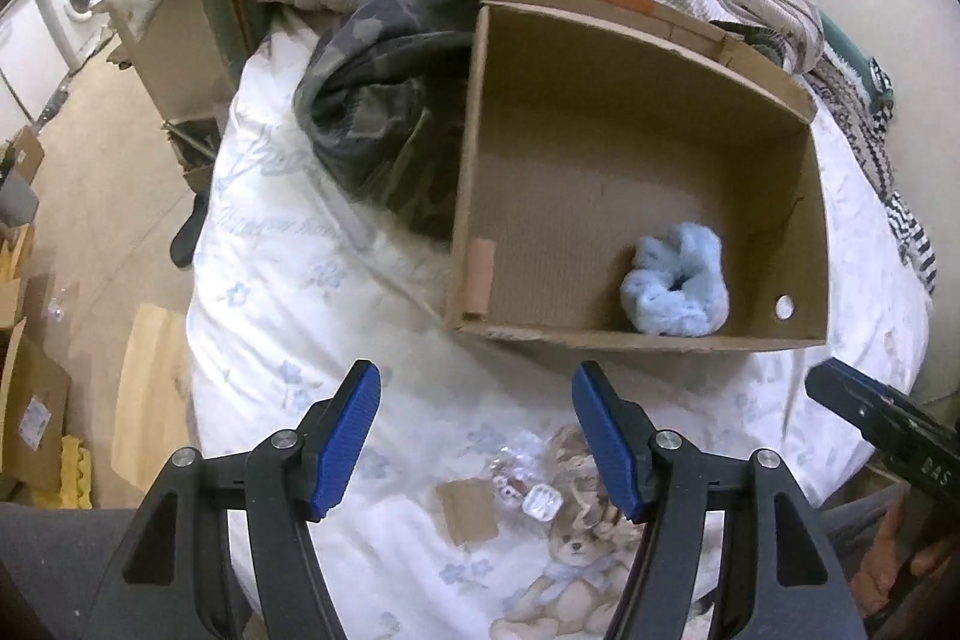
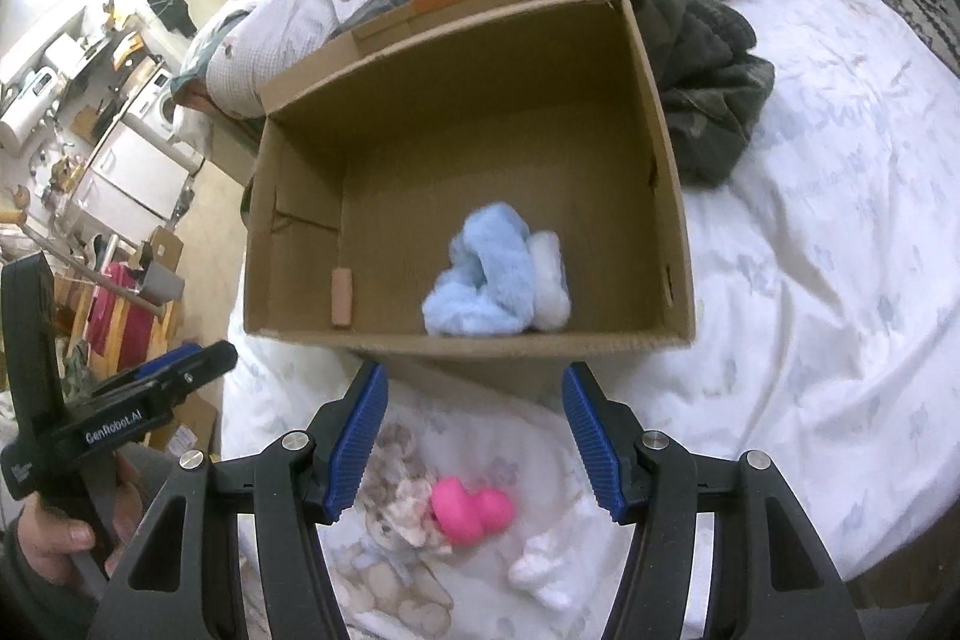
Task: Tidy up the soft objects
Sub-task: 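Withdraw both tools from the box back toward the remaining items, then grasp the small cardboard piece with the left tool while the right tool grasps the white sock, then carry the cardboard piece and white sock into the box and release both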
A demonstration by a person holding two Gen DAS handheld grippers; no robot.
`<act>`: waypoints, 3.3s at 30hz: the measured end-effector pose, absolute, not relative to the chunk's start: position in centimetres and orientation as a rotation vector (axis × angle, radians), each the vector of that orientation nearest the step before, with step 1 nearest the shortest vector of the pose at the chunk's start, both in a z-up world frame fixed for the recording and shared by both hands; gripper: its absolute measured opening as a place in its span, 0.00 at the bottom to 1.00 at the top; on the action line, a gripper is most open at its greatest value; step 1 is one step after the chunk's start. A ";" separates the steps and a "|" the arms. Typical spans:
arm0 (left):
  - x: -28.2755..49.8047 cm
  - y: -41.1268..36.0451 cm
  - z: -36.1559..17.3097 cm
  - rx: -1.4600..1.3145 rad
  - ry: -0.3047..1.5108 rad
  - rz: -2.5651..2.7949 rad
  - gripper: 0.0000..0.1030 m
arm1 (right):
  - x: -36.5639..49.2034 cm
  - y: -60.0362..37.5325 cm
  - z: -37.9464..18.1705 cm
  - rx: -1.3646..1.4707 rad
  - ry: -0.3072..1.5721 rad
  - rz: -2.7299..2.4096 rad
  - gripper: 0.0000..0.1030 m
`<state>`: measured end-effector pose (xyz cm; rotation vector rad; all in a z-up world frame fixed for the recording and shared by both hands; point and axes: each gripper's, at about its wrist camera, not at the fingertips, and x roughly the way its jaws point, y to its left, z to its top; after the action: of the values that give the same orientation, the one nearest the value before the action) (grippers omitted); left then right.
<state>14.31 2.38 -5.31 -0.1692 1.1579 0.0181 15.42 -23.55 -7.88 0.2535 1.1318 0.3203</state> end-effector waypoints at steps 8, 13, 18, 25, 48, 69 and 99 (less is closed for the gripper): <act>13.6 4.0 -7.4 -0.161 1.209 0.051 0.62 | 13.7 -23.9 -9.1 0.252 1.173 0.309 0.62; 12.8 4.3 -11.2 -0.237 1.360 0.024 0.60 | 13.6 -23.8 -10.0 0.253 1.211 0.302 0.62; 12.6 3.3 -13.6 -0.292 1.443 -0.023 0.47 | 14.0 -23.7 -10.6 0.258 1.233 0.293 0.62; 12.4 1.8 -16.5 -0.253 1.545 -0.030 0.29 | 14.2 -24.5 -11.2 0.264 1.267 0.266 0.62; 11.9 2.5 -11.4 -0.232 1.388 0.002 0.09 | 12.9 -23.9 -17.7 0.224 1.617 0.279 0.53; 11.6 2.5 -10.2 -0.201 1.340 0.008 0.09 | 12.7 -23.5 -11.8 0.318 1.307 0.395 0.25; 17.3 1.4 0.6 -0.168 1.117 -0.034 0.09 | 17.0 -25.1 -2.6 0.306 1.074 0.428 0.25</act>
<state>17.34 1.38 0.61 -0.1684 1.1167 -0.0341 17.01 -25.14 -2.55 0.3059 1.0735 0.4280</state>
